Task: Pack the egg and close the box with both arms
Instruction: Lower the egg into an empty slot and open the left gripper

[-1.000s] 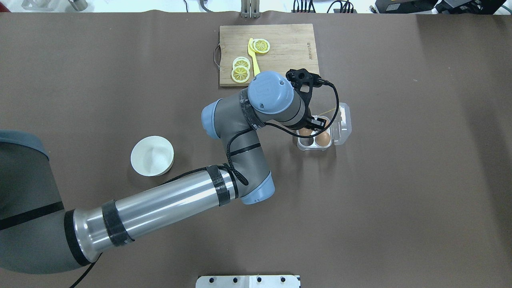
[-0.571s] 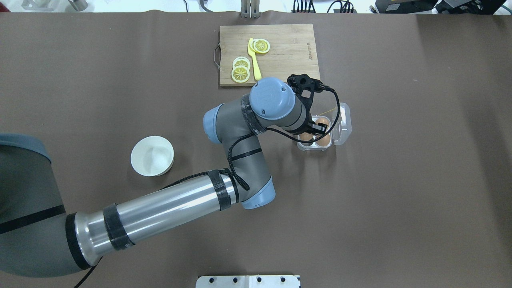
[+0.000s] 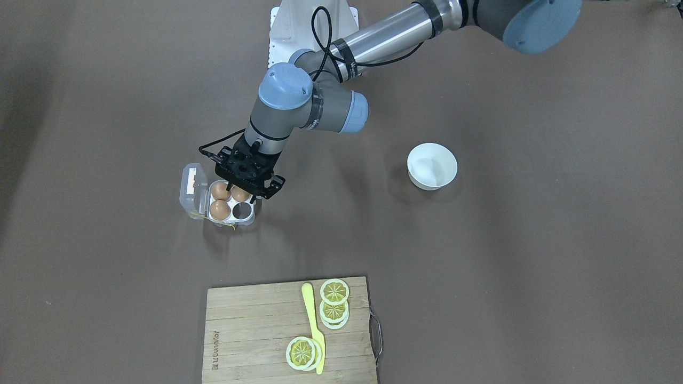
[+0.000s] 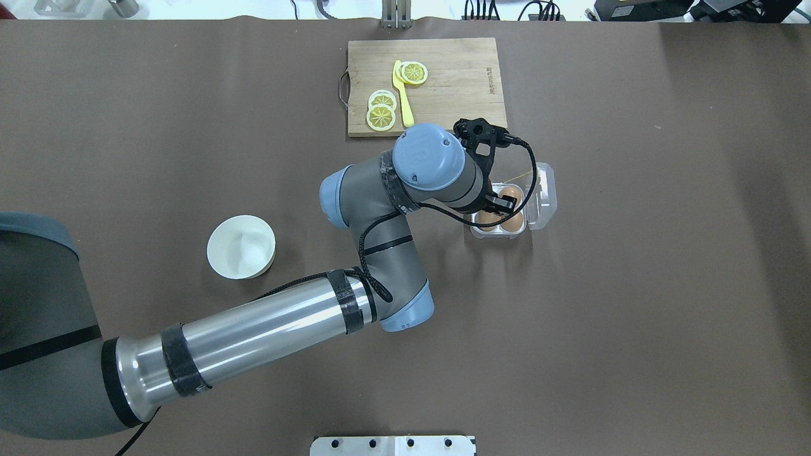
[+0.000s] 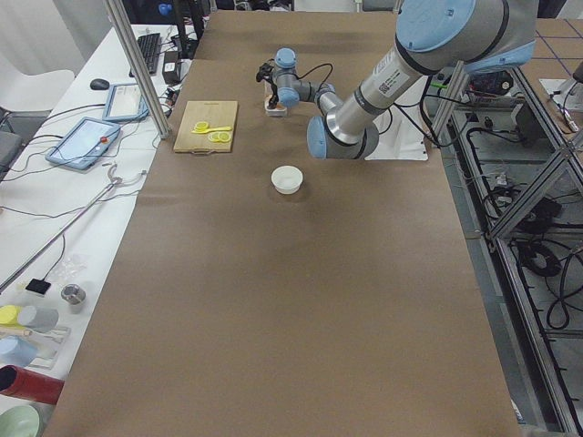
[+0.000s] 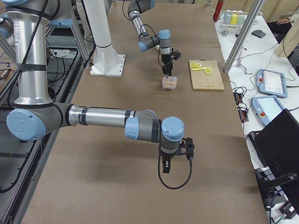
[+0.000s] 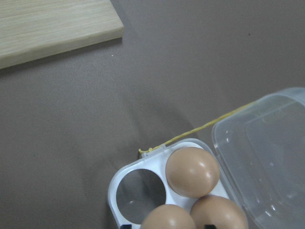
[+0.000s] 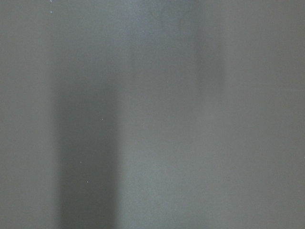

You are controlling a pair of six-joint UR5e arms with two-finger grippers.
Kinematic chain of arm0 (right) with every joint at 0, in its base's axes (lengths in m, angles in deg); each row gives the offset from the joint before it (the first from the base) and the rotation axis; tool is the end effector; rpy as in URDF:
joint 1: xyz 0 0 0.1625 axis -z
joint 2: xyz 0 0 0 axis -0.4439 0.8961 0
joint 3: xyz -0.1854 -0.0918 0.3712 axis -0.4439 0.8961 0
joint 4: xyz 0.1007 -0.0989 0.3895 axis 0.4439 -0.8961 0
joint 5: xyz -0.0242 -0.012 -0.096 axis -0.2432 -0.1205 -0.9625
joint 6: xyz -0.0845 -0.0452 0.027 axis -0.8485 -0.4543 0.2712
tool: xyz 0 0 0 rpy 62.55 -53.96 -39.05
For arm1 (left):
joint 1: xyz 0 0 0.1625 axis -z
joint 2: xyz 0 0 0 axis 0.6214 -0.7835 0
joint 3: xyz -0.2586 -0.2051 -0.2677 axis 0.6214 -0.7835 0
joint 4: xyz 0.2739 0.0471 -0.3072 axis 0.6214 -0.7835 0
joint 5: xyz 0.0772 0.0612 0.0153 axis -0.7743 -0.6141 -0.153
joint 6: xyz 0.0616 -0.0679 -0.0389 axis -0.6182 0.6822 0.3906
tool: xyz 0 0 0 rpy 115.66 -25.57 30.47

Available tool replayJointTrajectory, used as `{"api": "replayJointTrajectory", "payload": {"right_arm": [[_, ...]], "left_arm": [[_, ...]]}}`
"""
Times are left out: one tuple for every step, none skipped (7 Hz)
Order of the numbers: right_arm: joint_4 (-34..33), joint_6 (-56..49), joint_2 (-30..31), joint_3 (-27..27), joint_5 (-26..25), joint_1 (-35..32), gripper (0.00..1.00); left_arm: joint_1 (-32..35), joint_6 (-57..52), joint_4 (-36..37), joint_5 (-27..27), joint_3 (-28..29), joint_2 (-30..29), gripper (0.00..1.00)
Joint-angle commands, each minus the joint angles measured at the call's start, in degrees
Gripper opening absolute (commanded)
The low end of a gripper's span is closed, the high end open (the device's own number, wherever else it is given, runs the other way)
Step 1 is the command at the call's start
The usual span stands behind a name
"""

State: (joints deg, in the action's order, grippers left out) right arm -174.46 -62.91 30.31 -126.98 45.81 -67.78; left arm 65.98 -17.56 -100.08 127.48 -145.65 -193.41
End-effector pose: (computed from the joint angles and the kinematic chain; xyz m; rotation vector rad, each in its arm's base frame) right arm 0.0984 -0.4728 0.6656 0.0046 -0.7710 0.0049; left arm 0.6989 -0.4876 0.0852 0.4604 1.1549 0.2792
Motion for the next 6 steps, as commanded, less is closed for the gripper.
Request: {"api": "replayJointTrajectory", "payload": {"right_arm": [[-0.01,0.00,-0.04,0.01,-0.03,0.00,1.00],[-0.01,-0.09,-0.04,0.01,-0.03,0.00,1.00],[-0.01,0.00,0.05,0.01,-0.03,0.00,1.00],[-0.01,-0.09,0.22,-0.08,0.14,0.00,1.00],[-0.01,0.00,0.49,-0.17,0.23,0.00,1.00],[-0.01,-0.09,0.58,-0.17,0.23,0.00,1.00]], "left_arm": [[0.12,0.01,0.00,0.13,-0.27,0.02,0.81],[0.30,0.18,0.44,0.30,-1.31,0.02,0.83],[1.00,0.19,0.61,0.39,-2.11,0.02,0.87],[1.61,0.10,1.92,1.17,-3.24,0.02,0.87],[2.58,-0.08,6.11,2.83,-5.78,0.02,0.88],[3.89,-0.69,13.20,5.55,-9.55,0.02,0.90]]}}
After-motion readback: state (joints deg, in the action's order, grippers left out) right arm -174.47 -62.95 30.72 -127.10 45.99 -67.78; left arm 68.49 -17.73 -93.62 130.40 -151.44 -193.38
